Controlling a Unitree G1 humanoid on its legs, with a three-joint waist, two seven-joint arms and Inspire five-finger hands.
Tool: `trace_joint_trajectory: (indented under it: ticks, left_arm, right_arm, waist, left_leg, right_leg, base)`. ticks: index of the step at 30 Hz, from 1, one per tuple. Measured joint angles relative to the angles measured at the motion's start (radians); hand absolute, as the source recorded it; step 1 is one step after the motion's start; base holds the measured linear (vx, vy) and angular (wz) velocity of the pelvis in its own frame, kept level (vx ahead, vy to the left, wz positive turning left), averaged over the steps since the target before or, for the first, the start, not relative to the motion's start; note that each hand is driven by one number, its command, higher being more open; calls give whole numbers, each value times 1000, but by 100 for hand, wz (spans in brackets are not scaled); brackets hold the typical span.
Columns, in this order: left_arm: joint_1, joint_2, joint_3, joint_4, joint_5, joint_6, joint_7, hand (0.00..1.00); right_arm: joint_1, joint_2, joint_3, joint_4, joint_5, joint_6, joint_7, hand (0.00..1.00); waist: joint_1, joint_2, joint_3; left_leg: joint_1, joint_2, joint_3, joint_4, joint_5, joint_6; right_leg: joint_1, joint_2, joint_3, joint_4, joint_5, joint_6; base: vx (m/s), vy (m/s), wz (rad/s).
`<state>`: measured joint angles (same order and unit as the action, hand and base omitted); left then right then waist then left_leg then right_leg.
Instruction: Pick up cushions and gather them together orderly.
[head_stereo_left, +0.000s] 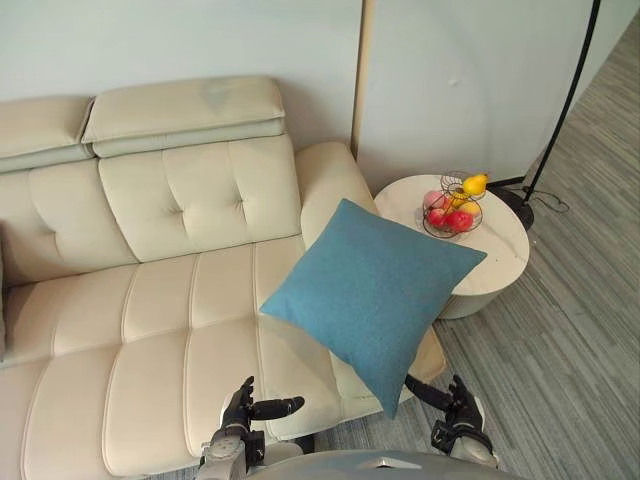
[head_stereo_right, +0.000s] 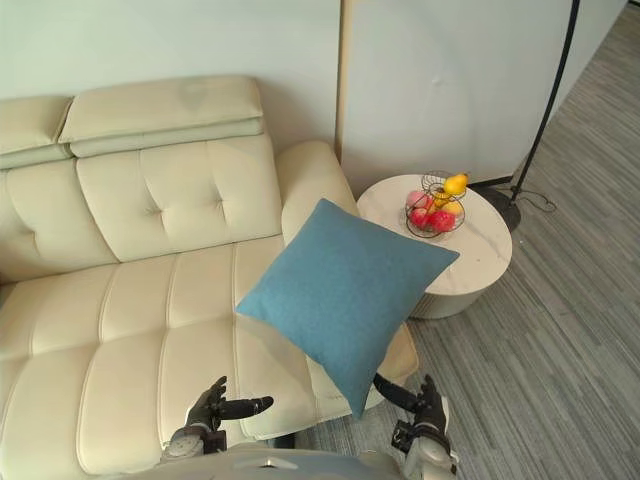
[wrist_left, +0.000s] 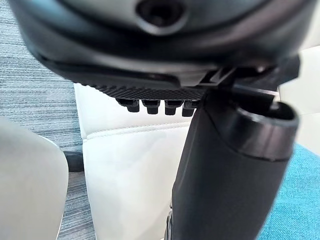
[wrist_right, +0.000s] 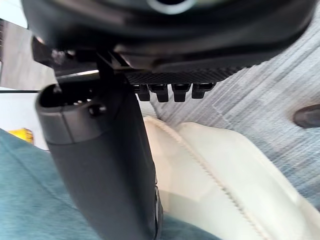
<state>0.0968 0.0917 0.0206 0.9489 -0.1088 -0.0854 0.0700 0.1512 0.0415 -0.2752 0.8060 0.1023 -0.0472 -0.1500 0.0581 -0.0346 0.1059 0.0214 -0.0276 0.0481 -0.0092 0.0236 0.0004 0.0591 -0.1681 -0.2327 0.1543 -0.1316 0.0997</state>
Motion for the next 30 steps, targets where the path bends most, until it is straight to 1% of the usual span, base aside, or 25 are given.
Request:
trace_joint_trajectory:
  ticks: [1, 3, 8, 11, 12, 14, 16, 22, 25, 27, 30]
  left_arm:
    - [3, -2, -7, 1, 1, 0, 3, 100]
    - [8, -5, -8, 1, 1, 0, 7, 100]
    - [14, 10, 5, -13, 1, 0, 12, 100]
    - [20, 19, 10, -36, 1, 0, 12, 100]
    - [35, 23, 44, -75, 0, -1, 12, 100]
    - [43, 31, 49, -97, 0, -1, 14, 100]
    - [49, 39, 79, -132, -1, -2, 14, 100]
    - [77, 44, 109, -201, 0, -6, 19, 100]
    - [77, 45, 123, -230, 1, -6, 47, 100]
    - [77, 46, 124, -255, 1, -6, 66, 100]
    - [70, 44, 123, -297, 2, -6, 102, 100]
  right_arm:
    - [8, -4, 1, -50, 0, 3, -7, 100]
    - [31, -4, 6, -129, 0, 3, -8, 100]
    - [83, -9, 21, -382, 18, -2, 0, 100]
    - [102, -12, 25, -463, 19, -9, 19, 100]
    - [109, -17, 35, -511, 19, -14, 36, 100]
    - [115, -19, 44, -538, 19, -15, 44, 100]
    - [143, -29, 72, -586, 19, -17, 74, 100]
    - [182, -49, 122, -619, 50, -20, 130, 100]
    - [182, -54, 148, -614, 57, -20, 141, 100]
    - [181, -54, 165, -602, 57, -20, 142, 100]
    - [147, -53, 208, -507, 57, -21, 139, 100]
  waist:
    - [-10, 10, -4]
    - [-11, 17, -5]
    - [-21, 12, -4]
    - [-29, 12, -4]
    - [-34, 12, -4]
    - [-36, 12, -4]
    - [-39, 13, -4]
    - [-45, 20, -5]
    - [-45, 22, -5]
    - [-45, 22, -5]
    - [-43, 22, -5]
  left_leg:
    - [16, -2, 7, -40, 23, 8]
    - [36, 0, 24, -67, 31, 8]
    - [68, 4, 59, -77, 26, 4]
    - [71, 6, 67, -77, 25, 3]
    - [77, 11, 79, -77, 22, -1]
    - [80, 14, 83, -77, 21, -2]
    - [80, 22, 83, -77, 21, -3]
    - [89, 28, 83, -77, 19, -5]
    - [85, 28, 80, -77, 19, -5]
    - [80, 28, 77, -77, 19, -5]
    - [65, 24, 70, -77, 20, -5]
  right_leg:
    - [-1, 1, 10, -7, 5, 1]
    - [-1, 5, 25, -12, 9, 1]
    - [15, 18, 69, -42, 20, 0]
    - [15, 20, 76, -45, 21, -2]
    - [15, 25, 90, -47, 24, -4]
    - [16, 29, 96, -49, 26, -7]
    - [18, 36, 98, -56, 33, -9]
    - [29, 44, 99, -72, 38, -12]
    - [29, 45, 98, -75, 39, -12]
    - [28, 45, 94, -81, 40, -13]
    - [27, 48, 86, -102, 50, -14]
  base:
    - [11, 21, -18]
    - [21, 14, -25]
    - [18, 2, -26]
    - [-7, -11, -14]
    - [-21, -13, -20]
    - [-33, -15, -16]
    - [-47, -29, -5]
    - [-44, -19, -1]
    - [-16, -8, 1]
    - [-9, -9, 5]
    - [-3, -6, 5]
